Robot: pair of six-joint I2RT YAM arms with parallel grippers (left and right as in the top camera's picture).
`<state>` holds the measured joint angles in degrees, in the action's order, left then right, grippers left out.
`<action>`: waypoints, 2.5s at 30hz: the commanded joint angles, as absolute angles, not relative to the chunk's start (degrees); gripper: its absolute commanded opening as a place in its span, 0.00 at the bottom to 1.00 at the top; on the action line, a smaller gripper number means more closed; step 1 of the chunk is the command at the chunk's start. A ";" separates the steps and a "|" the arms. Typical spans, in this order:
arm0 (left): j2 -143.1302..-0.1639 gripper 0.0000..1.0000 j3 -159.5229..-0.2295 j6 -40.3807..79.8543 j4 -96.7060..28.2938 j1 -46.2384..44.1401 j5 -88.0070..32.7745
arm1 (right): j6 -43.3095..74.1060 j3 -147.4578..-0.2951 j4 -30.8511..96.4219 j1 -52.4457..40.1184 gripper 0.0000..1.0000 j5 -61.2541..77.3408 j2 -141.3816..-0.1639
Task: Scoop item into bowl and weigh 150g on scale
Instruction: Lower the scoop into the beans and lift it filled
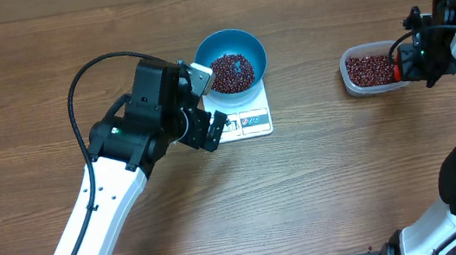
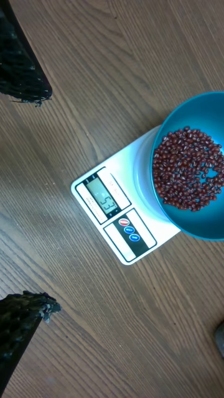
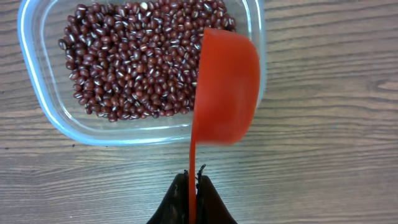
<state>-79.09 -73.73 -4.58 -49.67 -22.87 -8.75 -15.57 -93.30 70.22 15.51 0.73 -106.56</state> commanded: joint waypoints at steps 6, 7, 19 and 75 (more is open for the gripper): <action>-78.76 1.00 -73.63 -3.84 -49.45 -22.90 -8.40 | -17.30 -92.92 69.89 15.75 0.04 5.21 -112.71; -78.76 1.00 -73.63 -3.84 -49.45 -22.90 -8.40 | -17.41 -92.92 69.89 15.77 0.04 6.50 -113.03; -78.76 1.00 -73.63 -3.84 -49.45 -22.90 -8.40 | -17.89 -92.92 69.89 13.32 0.04 14.96 -115.33; -78.76 1.00 -73.63 -3.84 -49.45 -22.90 -8.40 | -27.81 -92.97 80.53 29.56 0.04 63.86 -118.41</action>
